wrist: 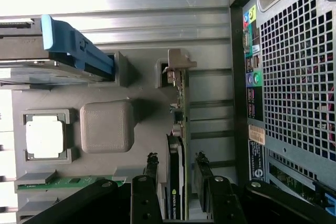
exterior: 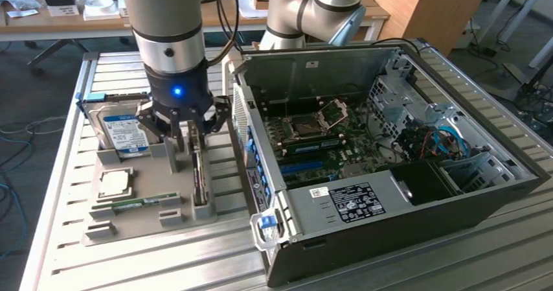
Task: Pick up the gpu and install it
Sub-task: 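Pick up the gpu and move the gpu toward the slot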
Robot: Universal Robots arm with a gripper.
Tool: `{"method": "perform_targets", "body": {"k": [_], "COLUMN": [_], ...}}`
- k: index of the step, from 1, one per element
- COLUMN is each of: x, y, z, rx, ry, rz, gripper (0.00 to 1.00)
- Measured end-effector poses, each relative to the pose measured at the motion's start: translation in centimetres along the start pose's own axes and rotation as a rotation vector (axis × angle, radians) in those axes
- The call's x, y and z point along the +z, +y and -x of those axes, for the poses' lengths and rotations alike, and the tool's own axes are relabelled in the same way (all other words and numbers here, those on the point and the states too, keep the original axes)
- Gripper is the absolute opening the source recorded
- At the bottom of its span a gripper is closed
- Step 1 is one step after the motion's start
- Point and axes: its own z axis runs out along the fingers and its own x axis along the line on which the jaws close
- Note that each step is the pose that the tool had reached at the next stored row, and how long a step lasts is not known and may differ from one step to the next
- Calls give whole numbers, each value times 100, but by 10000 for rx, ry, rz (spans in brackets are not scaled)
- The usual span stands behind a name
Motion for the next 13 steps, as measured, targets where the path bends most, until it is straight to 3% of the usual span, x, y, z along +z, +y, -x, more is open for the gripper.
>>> {"method": "perform_targets", "body": {"k": [13], "x": [-7], "y": [-153], "z": [17], "rx": [1], "ry": [2], "rz": [-2], "gripper": [42]}}
